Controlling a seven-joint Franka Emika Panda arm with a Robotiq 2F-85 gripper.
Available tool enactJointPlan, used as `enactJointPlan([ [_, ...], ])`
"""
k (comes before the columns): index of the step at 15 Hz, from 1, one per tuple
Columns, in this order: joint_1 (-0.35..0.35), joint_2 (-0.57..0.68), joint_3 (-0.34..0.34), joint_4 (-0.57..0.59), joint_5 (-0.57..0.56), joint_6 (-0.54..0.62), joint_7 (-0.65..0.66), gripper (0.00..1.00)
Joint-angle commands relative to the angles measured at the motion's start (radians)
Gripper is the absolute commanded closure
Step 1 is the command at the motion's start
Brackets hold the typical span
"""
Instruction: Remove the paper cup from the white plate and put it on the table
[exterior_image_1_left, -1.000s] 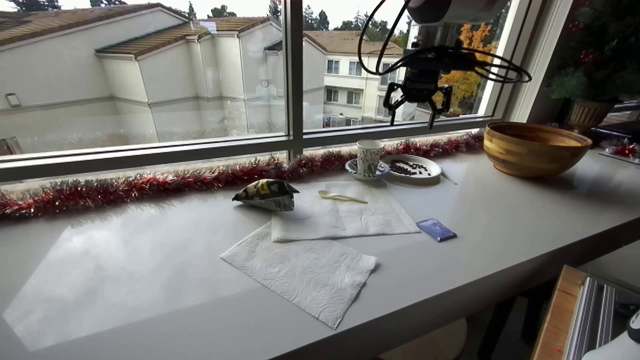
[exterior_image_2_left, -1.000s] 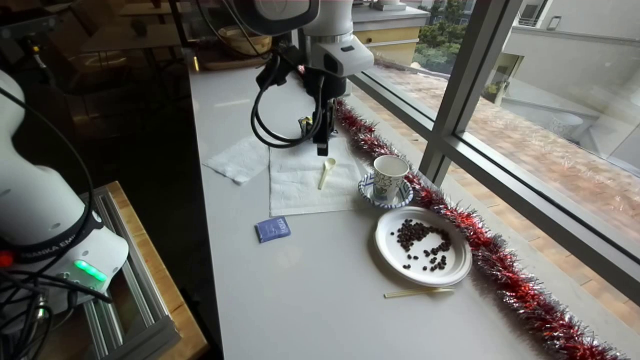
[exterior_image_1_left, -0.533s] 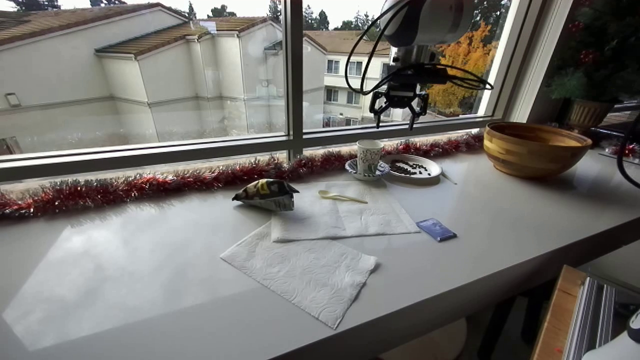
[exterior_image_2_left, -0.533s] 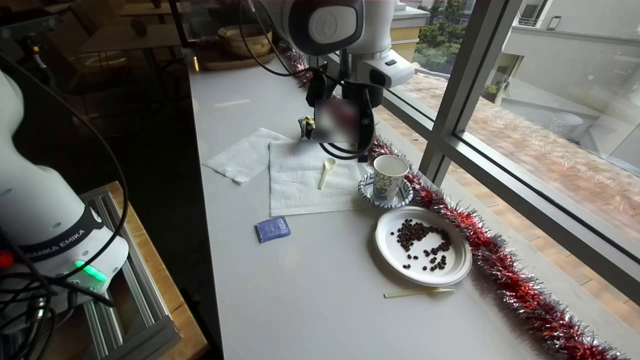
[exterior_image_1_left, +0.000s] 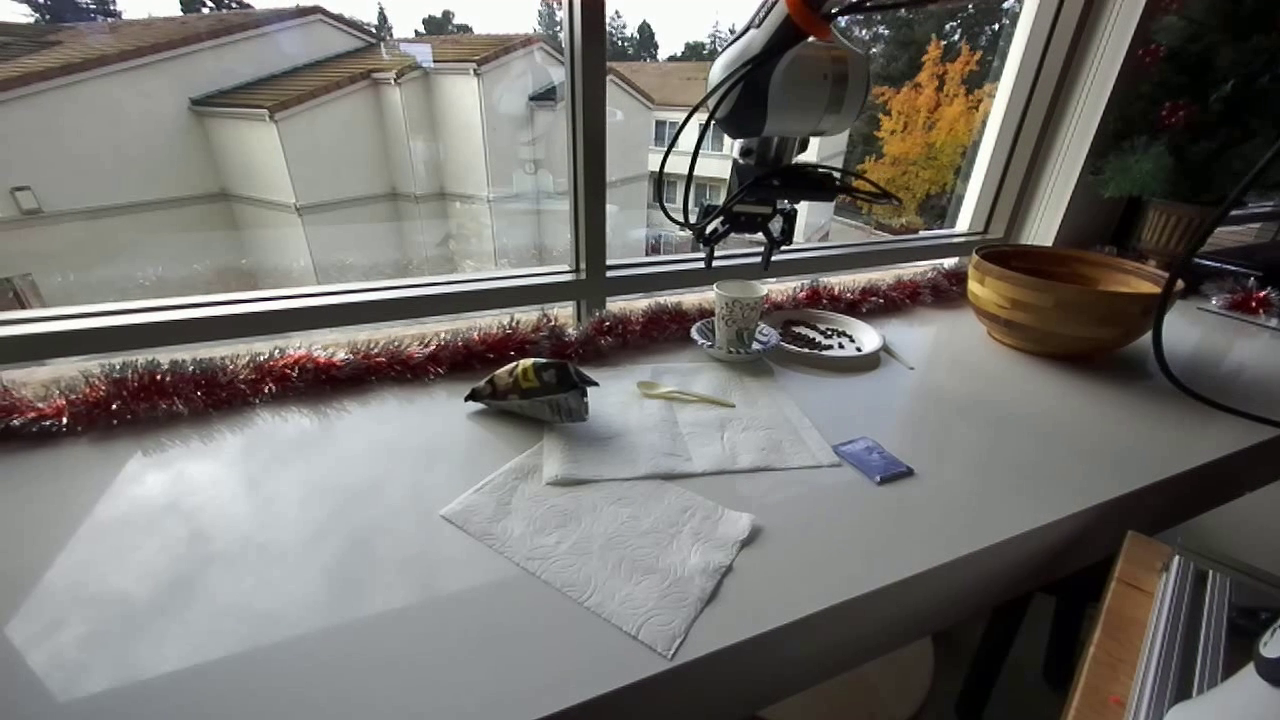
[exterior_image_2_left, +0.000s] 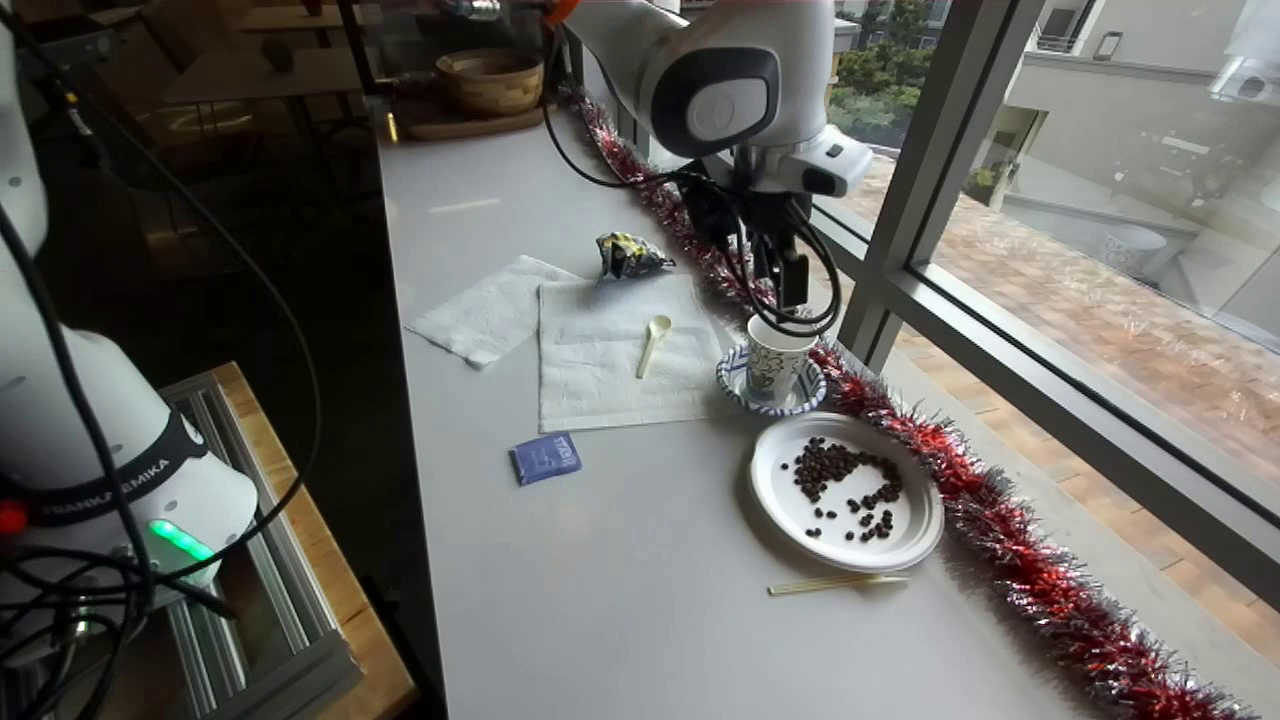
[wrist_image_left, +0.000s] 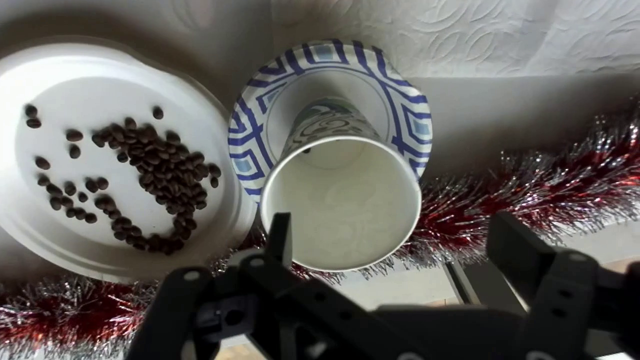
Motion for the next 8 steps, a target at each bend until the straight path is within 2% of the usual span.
enactJointPlan([
  [1,0.002,0.102,0.017,0.116,0.039,-0.005,-0.057,0.00],
  [3,0.006,0.137,0.018,0.156,0.031,-0.017,-0.058,0.00],
  [4,0.009,0.152,0.016,0.172,0.027,-0.022,-0.055,0.17],
  [5,0.010,0.165,0.016,0.184,0.027,-0.030,-0.056,0.26],
  [8,0.012,0.188,0.016,0.208,0.028,-0.063,-0.053,0.47],
])
